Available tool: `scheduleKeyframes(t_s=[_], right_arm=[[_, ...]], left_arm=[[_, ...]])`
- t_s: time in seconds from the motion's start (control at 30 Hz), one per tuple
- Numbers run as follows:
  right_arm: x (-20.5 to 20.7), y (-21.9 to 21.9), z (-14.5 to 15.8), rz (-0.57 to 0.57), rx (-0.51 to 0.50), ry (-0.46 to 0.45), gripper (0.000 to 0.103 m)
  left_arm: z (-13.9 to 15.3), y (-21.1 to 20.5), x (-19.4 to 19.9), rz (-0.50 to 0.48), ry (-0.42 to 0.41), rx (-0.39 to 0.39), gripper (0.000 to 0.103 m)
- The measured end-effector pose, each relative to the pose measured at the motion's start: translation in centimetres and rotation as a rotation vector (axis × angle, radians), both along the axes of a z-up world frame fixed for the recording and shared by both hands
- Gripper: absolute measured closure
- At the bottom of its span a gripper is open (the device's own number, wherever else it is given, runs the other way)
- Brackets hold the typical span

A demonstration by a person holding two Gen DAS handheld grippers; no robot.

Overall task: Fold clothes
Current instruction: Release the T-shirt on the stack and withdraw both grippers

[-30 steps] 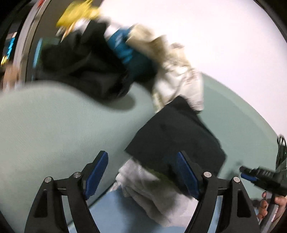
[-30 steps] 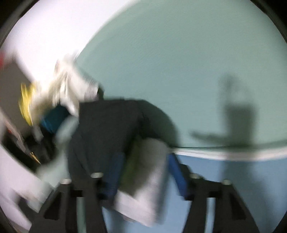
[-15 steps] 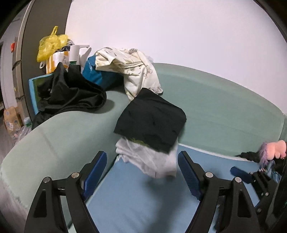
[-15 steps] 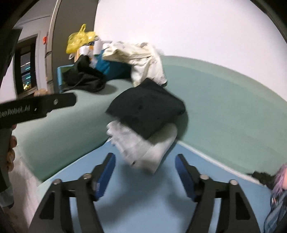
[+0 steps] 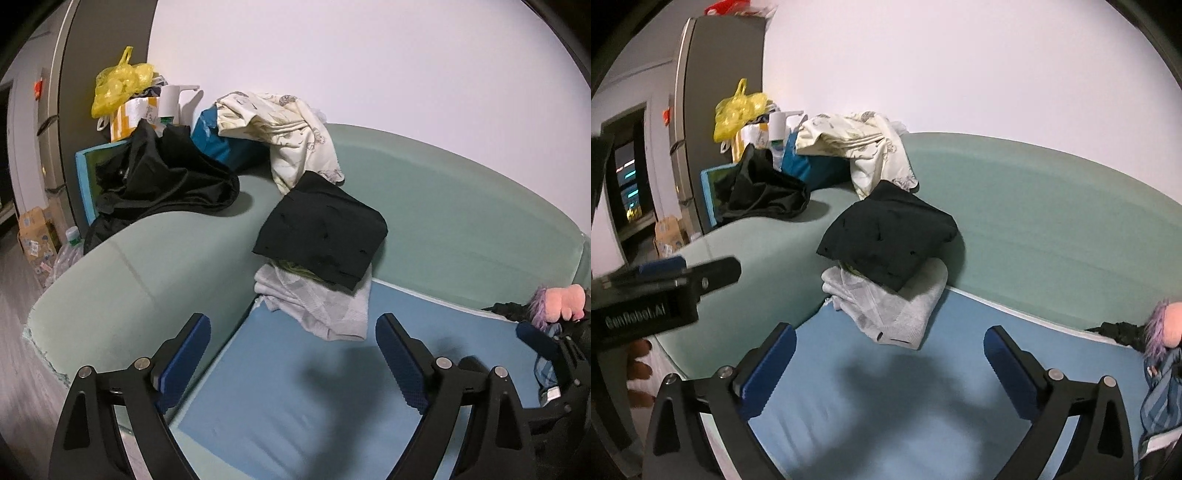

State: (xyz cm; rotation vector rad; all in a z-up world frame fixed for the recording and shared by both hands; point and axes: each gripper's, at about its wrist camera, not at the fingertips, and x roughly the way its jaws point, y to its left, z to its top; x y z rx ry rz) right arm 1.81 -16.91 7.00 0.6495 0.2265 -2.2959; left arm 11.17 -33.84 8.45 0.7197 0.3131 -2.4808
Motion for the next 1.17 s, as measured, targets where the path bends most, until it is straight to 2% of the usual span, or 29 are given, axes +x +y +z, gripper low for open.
scheduleKeyframes(t_s=[0.3, 0.43, 0.67, 0.83, 1.03, 1.17], right_arm=[[-0.1, 0.0, -0.1, -0.014, 0.022, -0.013, 0.0], [-0.5, 0.0, -0.7, -0.007, 0.034, -0.021, 0.0], [-0.2, -0.5, -0.9, -0.026, 0.055, 0.036, 0.0], [-0.7, -1.4, -0.3, -0.009, 0.042, 0.066, 0.0], [-2.3, -2.9, -0.3, -0.036, 0.032, 0.044, 0.0], [-3.2, -3.6, -1.1, -0.039, 0.033, 0.02, 0.0]], left_arm=[[-1.2, -0.8, 0.3, -0.012, -0.004, 0.013, 0.012], [-1.4, -0.9, -0.1, -0.018, -0.013, -0.009, 0.012], [-1.1, -1.5, -1.4, -0.015, -0.013, -0.034, 0.011], [-0.5, -2.9, -3.1, -0.034, 0.0, 0.039, 0.011], [0.2, -3.5, -5.4, 0.006, -0.017, -0.03, 0.011], [0.1, -4.1, -6.2, 0.034, -0.001, -0.039, 0.011]])
